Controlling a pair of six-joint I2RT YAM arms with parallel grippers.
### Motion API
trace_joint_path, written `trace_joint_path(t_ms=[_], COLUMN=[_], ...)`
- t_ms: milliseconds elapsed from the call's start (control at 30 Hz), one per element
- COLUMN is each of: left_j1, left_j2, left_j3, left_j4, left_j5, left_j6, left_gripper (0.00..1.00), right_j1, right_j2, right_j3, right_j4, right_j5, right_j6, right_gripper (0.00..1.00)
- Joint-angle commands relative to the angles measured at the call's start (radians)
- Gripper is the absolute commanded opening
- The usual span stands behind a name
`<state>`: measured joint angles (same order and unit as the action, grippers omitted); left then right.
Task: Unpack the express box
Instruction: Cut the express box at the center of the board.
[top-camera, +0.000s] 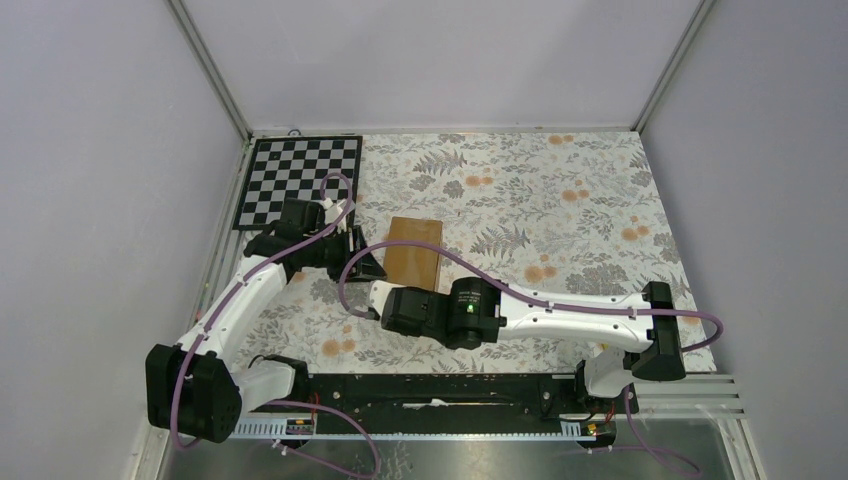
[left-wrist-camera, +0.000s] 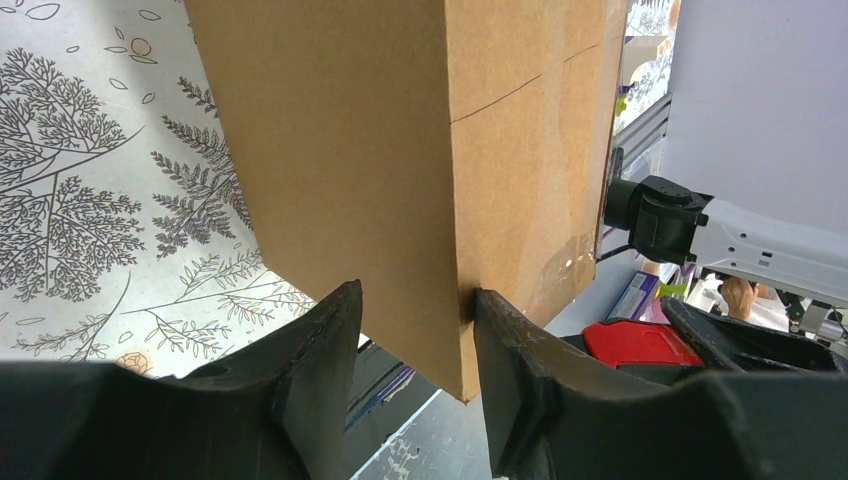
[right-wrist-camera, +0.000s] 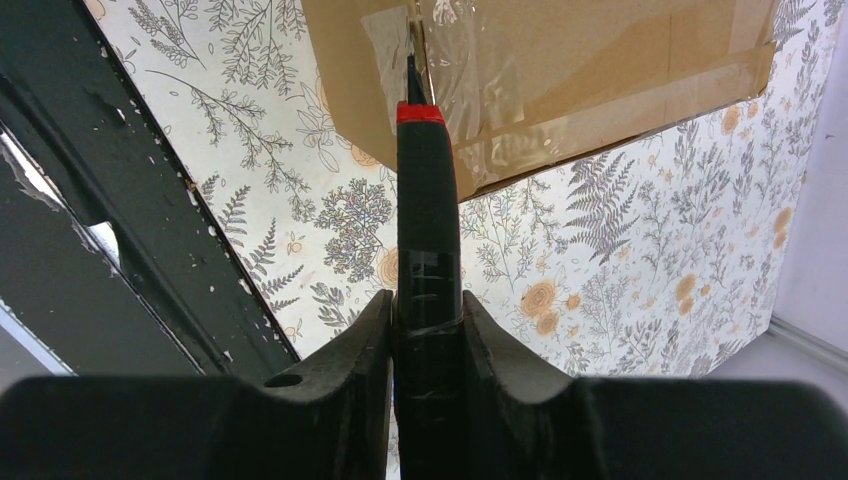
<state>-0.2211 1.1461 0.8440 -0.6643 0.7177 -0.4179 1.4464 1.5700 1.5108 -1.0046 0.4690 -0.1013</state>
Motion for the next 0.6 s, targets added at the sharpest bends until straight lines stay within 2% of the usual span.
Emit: trace_joint_path(t_ms=[0, 567], left_j1=[0.004, 0.002], left_j2=[0.023, 0.027], left_j3=[0.000, -0.002], left_j4=[-0.018, -0.018], left_j5=[-0.103, -0.101], left_j6=[0.050, 0.050], left_gripper=[0.46, 0.44], right_j1=[0.011, 0.013], right_j2=[0.004, -0.001], right_j3=[0.037, 0.063], right_j4=[-0.014, 0.003], right_j5=[0.065, 0.081], right_j6=[-0.006, -0.008], right_gripper=[0.00, 0.00])
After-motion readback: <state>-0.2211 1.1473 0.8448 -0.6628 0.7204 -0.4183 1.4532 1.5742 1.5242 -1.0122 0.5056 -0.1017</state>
